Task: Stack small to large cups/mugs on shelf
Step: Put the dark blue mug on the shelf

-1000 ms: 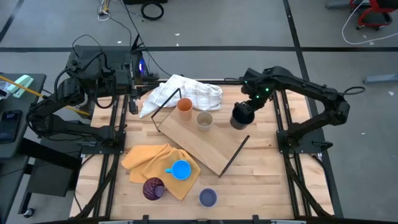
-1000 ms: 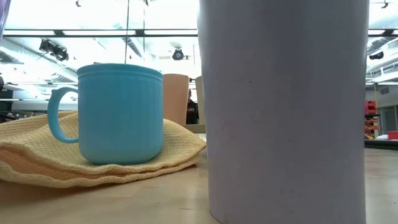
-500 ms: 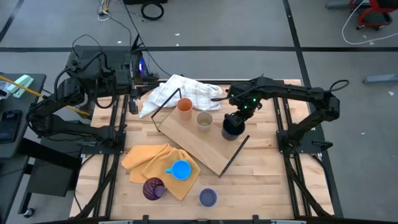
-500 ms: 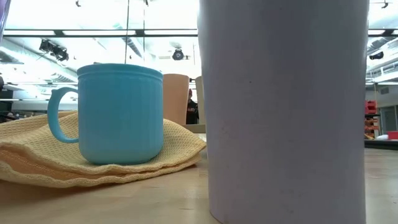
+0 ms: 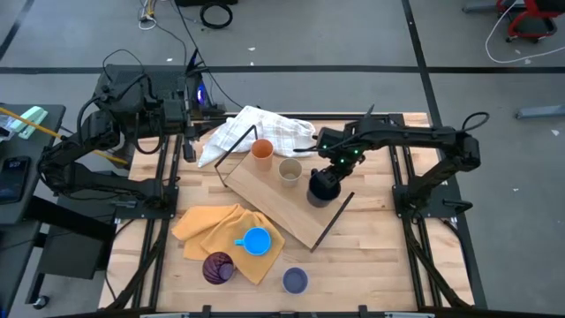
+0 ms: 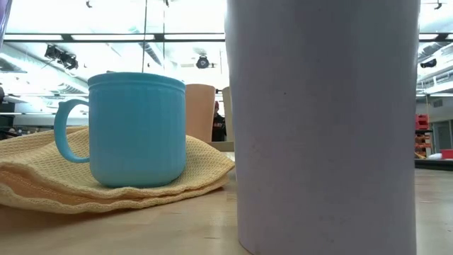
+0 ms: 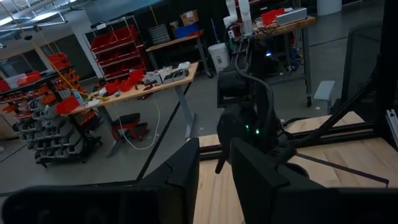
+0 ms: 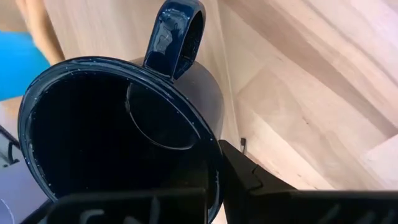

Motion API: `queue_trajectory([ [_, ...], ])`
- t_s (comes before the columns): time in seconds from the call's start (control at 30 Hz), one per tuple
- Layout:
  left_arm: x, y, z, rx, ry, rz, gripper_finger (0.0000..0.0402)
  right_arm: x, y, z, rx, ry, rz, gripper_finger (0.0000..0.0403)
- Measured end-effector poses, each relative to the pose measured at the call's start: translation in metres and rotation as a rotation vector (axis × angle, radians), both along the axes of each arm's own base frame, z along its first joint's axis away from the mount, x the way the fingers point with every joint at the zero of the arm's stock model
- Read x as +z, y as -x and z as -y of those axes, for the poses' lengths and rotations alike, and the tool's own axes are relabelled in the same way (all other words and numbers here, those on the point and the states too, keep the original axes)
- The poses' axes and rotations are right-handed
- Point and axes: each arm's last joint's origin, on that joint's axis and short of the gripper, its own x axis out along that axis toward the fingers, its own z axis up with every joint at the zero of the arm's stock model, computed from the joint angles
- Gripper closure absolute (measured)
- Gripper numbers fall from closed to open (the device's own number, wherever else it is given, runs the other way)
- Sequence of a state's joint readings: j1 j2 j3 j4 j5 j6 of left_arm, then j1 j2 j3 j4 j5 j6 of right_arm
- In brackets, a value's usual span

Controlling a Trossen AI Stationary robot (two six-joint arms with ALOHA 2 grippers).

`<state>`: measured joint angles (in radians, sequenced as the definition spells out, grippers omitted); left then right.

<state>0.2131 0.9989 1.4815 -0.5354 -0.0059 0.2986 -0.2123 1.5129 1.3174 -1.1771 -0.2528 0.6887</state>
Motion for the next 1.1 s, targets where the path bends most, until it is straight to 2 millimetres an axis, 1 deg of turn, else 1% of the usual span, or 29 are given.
queue_trajectory([
  [0.23, 0.0, 0.0, 0.0, 0.0, 0.0, 0.0, 0.0301, -0.009, -0.006, 0.0, 0.016, -0.003, -0.034, 0.0385],
  [0.53, 0.0, 0.0, 0.0, 0.0, -0.001, -0.001, 0.0303, -0.018, -0.013, -0.008, 0.057, -0.011, -0.056, 0.0385],
  [0.67, 0.0, 0.0, 0.0, 0.0, -0.001, -0.001, 0.0301, -0.021, -0.016, -0.008, 0.057, 0.003, -0.071, 0.0385],
  [1.1, 0.0, 0.0, 0.0, 0.0, -0.002, -0.001, 0.0302, -0.024, -0.019, -0.007, 0.063, 0.017, -0.063, 0.0385],
])
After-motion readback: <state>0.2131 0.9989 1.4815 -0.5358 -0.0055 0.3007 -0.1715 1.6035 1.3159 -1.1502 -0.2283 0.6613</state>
